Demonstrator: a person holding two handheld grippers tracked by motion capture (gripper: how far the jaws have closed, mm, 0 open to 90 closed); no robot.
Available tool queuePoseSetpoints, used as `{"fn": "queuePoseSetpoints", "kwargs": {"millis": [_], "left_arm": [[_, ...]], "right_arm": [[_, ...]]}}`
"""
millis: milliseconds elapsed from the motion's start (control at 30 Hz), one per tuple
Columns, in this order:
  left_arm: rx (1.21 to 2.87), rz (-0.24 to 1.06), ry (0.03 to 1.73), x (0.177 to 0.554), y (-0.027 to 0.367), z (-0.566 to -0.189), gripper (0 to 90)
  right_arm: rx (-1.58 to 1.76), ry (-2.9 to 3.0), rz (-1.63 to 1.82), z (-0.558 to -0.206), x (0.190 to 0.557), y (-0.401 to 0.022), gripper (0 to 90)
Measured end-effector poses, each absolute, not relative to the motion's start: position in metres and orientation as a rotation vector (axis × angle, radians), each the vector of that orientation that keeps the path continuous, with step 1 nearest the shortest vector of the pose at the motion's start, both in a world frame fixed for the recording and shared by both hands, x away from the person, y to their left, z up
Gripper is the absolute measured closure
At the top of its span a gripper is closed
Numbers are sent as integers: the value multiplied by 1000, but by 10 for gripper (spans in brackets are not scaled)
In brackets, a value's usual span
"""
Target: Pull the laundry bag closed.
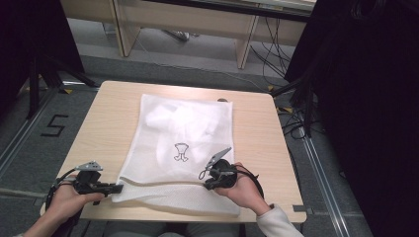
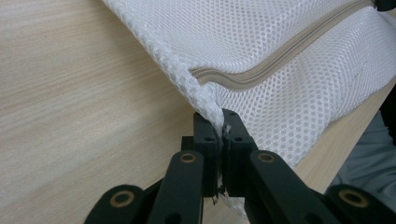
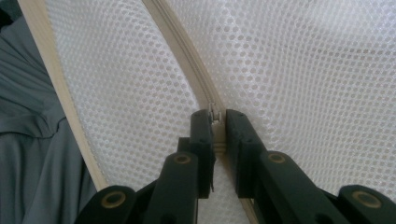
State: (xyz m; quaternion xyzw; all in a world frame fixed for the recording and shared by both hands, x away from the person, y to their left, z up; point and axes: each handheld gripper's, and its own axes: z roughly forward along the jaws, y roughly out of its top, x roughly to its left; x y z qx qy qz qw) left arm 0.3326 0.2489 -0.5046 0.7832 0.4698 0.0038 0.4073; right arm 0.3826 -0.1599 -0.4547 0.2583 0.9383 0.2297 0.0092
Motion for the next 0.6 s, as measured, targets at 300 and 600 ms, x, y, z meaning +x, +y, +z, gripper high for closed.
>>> {"fn": "queuePoseSetpoints", "kwargs": {"millis": [300, 600], "left_arm": [[1981, -1, 1178, 333, 249, -505, 860], [1983, 0, 1179, 333, 249, -505, 860]], "right_arm": [[818, 2934, 717, -455, 381, -161, 822], [841, 2932, 710, -455, 380, -163, 822]]}}
